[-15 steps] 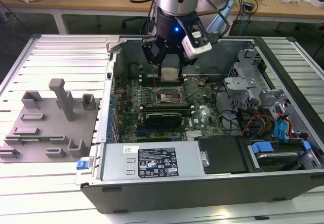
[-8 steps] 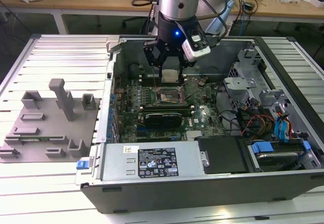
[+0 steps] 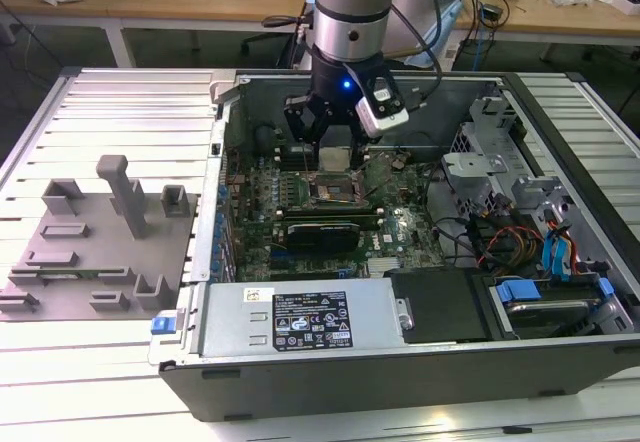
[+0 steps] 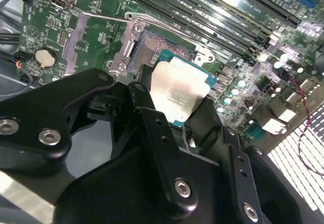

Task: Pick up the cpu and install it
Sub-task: 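Pick up the cpu and move it towards the insertion slot, then place the cpu into insertion slot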

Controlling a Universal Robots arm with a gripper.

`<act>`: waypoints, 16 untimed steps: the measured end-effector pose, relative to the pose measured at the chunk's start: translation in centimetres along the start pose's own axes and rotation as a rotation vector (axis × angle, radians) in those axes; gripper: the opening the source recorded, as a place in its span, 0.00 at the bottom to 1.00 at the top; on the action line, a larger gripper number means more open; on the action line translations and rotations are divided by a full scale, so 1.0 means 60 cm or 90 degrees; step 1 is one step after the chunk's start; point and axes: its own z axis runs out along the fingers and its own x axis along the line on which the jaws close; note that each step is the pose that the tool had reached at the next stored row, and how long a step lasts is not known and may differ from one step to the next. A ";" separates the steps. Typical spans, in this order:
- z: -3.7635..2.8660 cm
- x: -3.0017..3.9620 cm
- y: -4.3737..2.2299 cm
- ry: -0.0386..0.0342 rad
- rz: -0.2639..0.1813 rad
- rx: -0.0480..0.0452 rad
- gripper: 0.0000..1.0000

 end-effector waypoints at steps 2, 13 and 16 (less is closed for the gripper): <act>0.004 0.000 0.001 -0.0001 0.000 -0.0001 0.55; 0.005 0.000 0.002 -0.0003 0.007 0.0000 0.55; 0.005 0.000 0.002 -0.0022 0.047 0.0001 0.55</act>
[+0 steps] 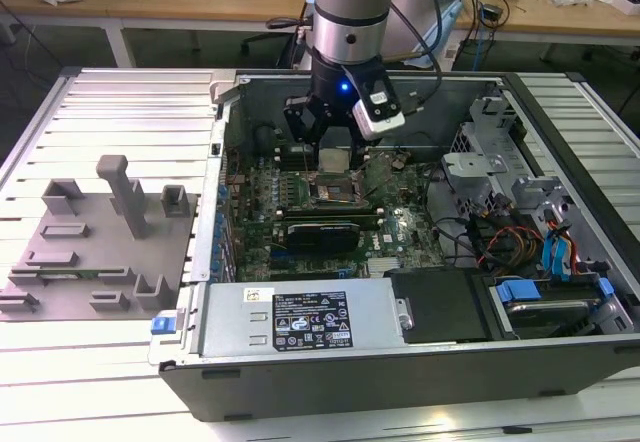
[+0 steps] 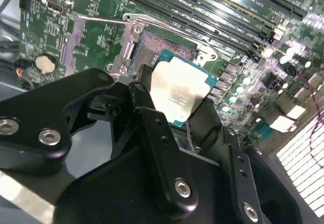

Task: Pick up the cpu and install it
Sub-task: 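Place the cpu into insertion slot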

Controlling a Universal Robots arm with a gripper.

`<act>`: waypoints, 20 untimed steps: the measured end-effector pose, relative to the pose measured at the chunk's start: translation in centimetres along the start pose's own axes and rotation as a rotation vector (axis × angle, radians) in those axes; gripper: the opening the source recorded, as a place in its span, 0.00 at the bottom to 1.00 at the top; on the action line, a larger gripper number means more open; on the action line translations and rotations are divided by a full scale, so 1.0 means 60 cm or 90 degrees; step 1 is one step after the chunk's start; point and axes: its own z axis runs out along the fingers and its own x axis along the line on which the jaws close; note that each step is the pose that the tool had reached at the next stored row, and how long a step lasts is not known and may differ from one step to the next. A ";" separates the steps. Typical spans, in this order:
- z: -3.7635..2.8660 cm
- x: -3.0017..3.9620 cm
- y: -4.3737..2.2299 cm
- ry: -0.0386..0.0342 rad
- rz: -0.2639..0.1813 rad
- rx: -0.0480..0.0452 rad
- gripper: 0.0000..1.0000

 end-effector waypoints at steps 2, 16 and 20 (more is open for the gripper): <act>0.000 0.000 0.000 -0.0011 0.024 0.0001 0.55; 0.004 0.000 0.000 -0.0137 0.292 0.0010 0.55; 0.005 0.000 0.000 -0.0169 0.361 0.0012 0.55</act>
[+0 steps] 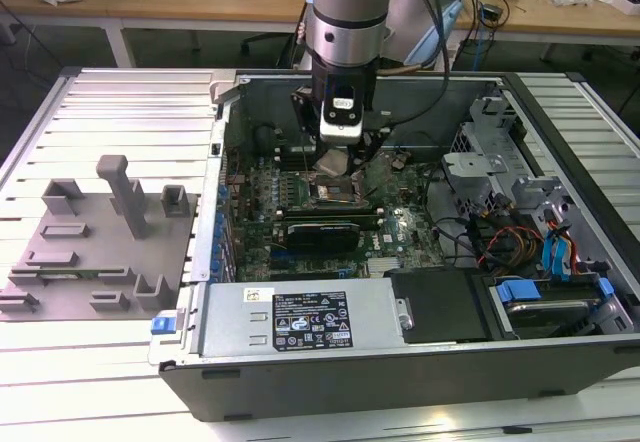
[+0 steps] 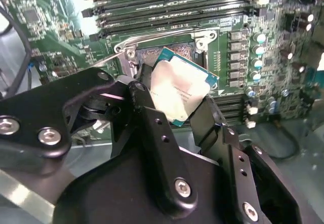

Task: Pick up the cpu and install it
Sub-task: 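Place the cpu into insertion slot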

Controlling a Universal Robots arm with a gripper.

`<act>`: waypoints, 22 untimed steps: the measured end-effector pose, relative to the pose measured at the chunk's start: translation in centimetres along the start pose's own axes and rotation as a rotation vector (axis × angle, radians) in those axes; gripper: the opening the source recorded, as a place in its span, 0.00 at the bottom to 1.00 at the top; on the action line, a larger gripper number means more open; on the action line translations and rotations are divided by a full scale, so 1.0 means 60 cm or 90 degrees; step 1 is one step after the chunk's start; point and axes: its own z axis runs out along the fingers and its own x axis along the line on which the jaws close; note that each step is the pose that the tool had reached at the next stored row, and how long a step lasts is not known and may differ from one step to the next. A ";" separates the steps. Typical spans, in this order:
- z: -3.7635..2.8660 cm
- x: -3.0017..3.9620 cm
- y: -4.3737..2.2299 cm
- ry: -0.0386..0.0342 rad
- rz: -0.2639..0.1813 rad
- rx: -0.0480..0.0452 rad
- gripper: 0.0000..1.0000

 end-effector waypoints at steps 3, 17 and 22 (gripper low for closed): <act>0.001 0.000 0.000 -0.0017 0.037 0.0002 0.55; 0.003 0.000 0.000 -0.0096 0.206 0.0008 0.55; 0.004 0.000 0.000 -0.0121 0.260 0.0010 0.55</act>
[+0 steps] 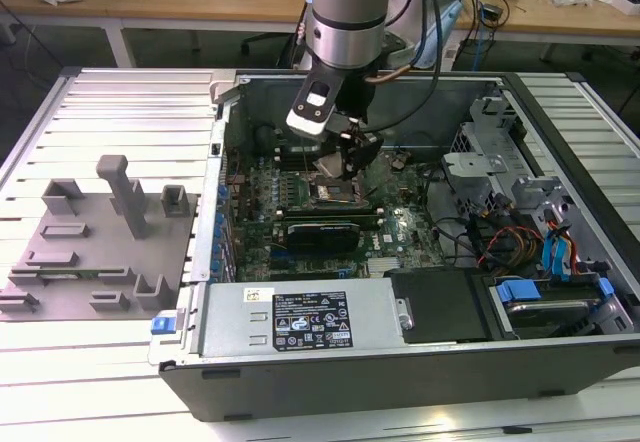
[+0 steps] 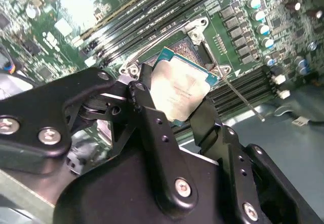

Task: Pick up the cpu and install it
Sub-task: 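Place the cpu into insertion slot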

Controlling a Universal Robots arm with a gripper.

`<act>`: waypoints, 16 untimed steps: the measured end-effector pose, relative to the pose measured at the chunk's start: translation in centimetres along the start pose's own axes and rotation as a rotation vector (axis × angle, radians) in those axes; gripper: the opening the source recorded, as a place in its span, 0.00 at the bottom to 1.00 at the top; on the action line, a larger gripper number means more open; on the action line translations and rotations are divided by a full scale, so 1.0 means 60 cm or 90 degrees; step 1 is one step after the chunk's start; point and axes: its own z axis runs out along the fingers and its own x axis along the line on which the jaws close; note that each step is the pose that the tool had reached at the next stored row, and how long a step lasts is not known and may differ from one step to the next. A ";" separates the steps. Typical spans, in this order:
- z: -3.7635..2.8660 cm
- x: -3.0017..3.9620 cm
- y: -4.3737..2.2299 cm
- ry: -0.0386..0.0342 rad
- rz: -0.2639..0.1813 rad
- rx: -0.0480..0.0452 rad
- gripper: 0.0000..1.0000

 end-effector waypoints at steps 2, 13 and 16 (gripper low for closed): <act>0.001 0.000 0.000 -0.0013 0.029 0.0001 0.55; 0.004 0.000 0.000 -0.0086 0.185 0.0006 0.55; 0.005 0.000 0.000 -0.0105 0.226 0.0008 0.55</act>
